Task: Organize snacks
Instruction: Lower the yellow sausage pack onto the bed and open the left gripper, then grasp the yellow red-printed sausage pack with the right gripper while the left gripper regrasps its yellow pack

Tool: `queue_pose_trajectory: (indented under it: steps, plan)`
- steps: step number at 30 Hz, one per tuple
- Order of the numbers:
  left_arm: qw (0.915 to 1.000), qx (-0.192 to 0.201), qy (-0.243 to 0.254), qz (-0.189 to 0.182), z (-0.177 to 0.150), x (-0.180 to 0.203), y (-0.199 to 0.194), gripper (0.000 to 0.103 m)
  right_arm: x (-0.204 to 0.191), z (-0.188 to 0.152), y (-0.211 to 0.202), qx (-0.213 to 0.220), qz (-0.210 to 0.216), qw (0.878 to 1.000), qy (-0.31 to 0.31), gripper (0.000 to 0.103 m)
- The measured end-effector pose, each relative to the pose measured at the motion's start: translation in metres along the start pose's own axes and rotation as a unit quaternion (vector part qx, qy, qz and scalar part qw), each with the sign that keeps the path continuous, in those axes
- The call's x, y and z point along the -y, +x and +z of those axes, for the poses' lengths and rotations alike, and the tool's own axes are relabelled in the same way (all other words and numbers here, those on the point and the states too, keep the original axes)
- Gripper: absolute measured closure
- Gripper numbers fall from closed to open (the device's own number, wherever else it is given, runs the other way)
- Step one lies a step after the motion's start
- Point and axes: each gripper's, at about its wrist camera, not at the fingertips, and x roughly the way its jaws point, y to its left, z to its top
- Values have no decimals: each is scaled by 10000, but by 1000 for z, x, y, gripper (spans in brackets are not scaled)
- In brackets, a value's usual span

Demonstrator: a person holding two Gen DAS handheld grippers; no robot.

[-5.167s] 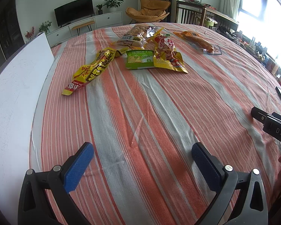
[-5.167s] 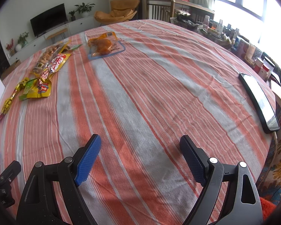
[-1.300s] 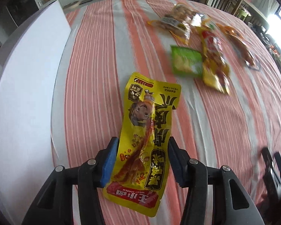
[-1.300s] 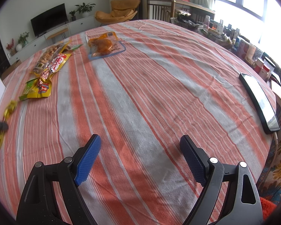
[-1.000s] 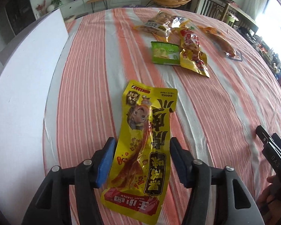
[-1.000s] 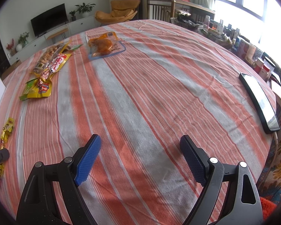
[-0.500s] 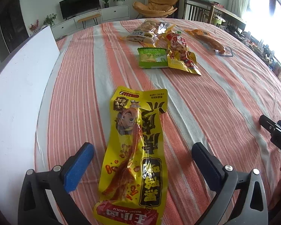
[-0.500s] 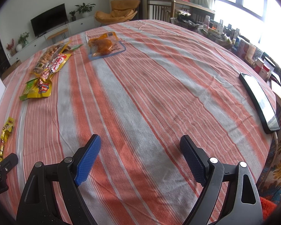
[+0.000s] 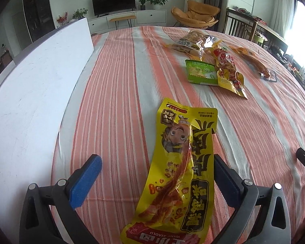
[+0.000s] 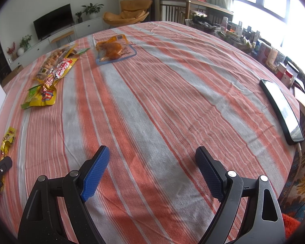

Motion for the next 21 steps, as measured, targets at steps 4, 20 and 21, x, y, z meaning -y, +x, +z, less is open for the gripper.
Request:
queue_pose_trajectory:
  steps: [4, 20, 21]
  plan:
    - [10000, 1, 0, 0, 0, 0, 0, 0, 0, 0, 0, -1, -1, 10000, 1, 14]
    - [10000, 1, 1, -3, 0, 0, 0, 0, -132, 142, 69, -960, 1985, 9741, -493, 16]
    - [10000, 2, 1, -3, 0, 0, 0, 0, -142, 146, 83, -1157, 2009, 9716, -477, 16]
